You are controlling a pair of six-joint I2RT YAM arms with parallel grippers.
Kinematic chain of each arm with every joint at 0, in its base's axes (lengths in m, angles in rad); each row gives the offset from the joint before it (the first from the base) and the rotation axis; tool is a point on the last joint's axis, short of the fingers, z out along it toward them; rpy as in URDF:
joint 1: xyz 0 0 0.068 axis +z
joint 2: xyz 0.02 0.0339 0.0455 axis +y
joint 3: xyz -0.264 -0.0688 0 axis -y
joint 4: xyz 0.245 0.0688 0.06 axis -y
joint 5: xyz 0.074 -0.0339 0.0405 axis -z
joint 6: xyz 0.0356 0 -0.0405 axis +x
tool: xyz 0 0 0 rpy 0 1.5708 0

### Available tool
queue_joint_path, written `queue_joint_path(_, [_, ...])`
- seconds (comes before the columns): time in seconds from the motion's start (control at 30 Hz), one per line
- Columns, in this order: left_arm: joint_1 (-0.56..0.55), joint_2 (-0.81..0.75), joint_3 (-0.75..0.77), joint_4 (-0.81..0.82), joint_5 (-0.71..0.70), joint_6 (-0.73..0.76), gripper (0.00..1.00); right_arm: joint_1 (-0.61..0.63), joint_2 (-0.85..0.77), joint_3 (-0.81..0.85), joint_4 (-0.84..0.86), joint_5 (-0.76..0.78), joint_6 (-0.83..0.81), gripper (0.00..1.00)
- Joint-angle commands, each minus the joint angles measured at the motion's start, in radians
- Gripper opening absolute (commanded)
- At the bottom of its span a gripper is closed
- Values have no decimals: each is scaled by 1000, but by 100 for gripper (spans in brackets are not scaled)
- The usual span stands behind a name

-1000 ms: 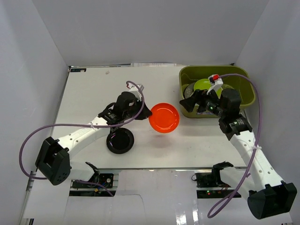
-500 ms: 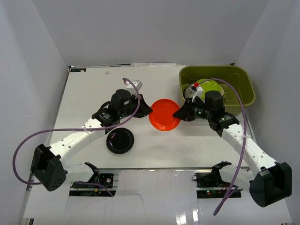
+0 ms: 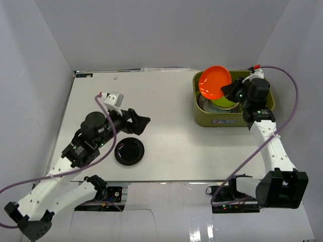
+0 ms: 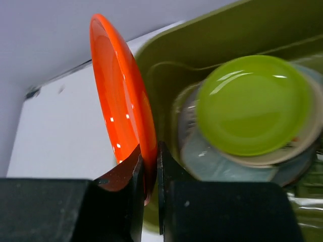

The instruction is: Place the plates into the plastic bin on the countertop

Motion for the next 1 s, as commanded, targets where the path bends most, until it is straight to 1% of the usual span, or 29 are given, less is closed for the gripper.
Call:
queue_joint_path(0.0, [-2,-121,-100,-79,-112,76,98,-101,109,21,61,121,61,8])
queue_joint_path(0.1, [-2,-183,-186,-51,-139,82,98,-145,197,54,62,123,56,8])
queue_joint_path(0.13, [-2,-213,-202,-36,-147,79,98,-162,252,65,62,118,50,8])
queue_joint_path(0.23, [-2,-229,-240,-14,-187,79,98,-194,337,97,62,112,55,8])
queue_joint_path(0.27, [-2,-223,-240,-13,-187,87,98,-200,357,113,53,106,58,14])
queue_joint_path(0.3, [-2,-217,-234,-14,-190,94,98,-204,374,128,6,109,61,23])
queue_joint_path(0.33, [-2,-205,-234,-14,-190,93,98,-205,395,162,-20,119,58,47])
queue_joint_path(0.37, [0,-202,-234,-14,-182,91,98,-207,395,176,-46,133,50,62])
queue_joint_path(0.4, [0,-198,-234,-14,-176,91,98,-207,379,180,-65,165,49,75])
queue_joint_path(0.43, [0,-200,-236,-16,-175,91,98,-207,345,176,-62,173,43,95])
queue_joint_path(0.47, [0,-203,-237,-17,-175,91,98,-205,345,177,-65,179,41,98])
queue_joint_path(0.6, [0,-224,-242,-16,-173,87,98,-179,230,165,-62,152,24,96])
queue_joint_path(0.7, [0,-237,-243,-16,-182,85,98,-64,144,115,-68,129,12,98])
queue_joint_path(0.73, [0,-241,-245,-17,-190,82,98,70,121,93,-65,136,12,96])
queue_joint_path(0.8, [0,-257,-245,-20,-224,78,98,225,76,12,-13,167,39,90])
queue_joint_path(0.83, [1,-264,-243,-20,-239,76,98,384,73,-17,14,179,59,86])
queue_joint_path(0.87, [1,-269,-246,-22,-285,70,98,457,78,-45,82,185,78,84])
queue_joint_path(0.9, [1,-280,-246,-31,-312,67,98,584,114,-83,119,225,117,83])
queue_joint_path(0.97, [3,-287,-246,-43,-368,55,98,674,176,-96,192,218,162,79])
